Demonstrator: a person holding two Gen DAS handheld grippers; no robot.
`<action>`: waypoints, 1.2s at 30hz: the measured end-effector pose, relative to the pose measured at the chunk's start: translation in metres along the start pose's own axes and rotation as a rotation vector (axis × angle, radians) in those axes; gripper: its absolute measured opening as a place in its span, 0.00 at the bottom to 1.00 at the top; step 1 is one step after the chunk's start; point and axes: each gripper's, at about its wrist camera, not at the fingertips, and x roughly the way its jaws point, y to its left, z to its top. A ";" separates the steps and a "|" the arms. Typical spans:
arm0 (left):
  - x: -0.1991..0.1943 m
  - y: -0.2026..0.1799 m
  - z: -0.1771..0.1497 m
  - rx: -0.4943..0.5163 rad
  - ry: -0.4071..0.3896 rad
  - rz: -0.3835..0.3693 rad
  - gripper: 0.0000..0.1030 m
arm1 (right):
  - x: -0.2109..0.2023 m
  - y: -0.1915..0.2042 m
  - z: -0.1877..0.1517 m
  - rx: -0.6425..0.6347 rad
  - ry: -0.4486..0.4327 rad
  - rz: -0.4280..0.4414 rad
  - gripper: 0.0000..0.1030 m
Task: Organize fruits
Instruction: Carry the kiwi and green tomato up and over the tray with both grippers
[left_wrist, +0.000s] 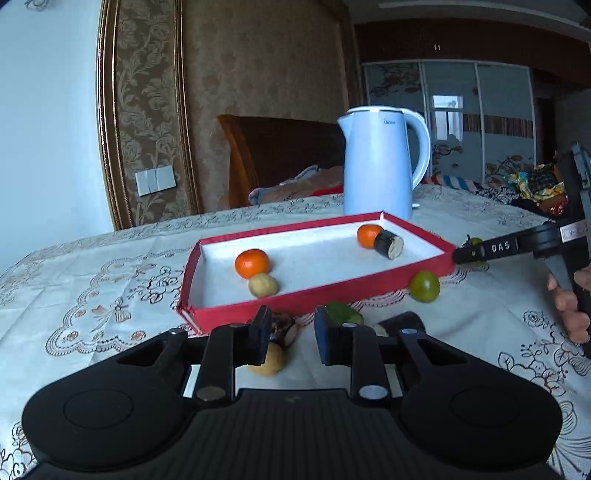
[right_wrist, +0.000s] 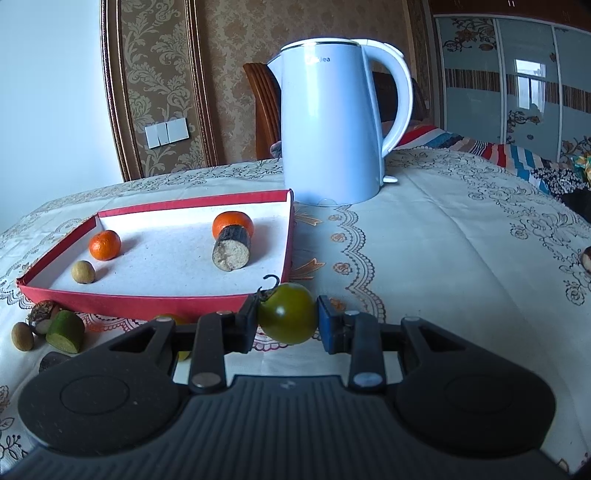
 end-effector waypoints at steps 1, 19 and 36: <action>0.003 0.001 0.001 -0.007 0.022 0.014 0.27 | 0.001 0.000 0.000 0.002 0.004 0.003 0.30; 0.048 0.017 -0.002 -0.060 0.215 0.055 0.24 | 0.002 -0.001 -0.001 0.010 0.009 0.012 0.30; 0.053 0.024 0.034 -0.120 0.156 0.066 0.24 | -0.005 0.015 0.008 -0.034 -0.039 0.004 0.30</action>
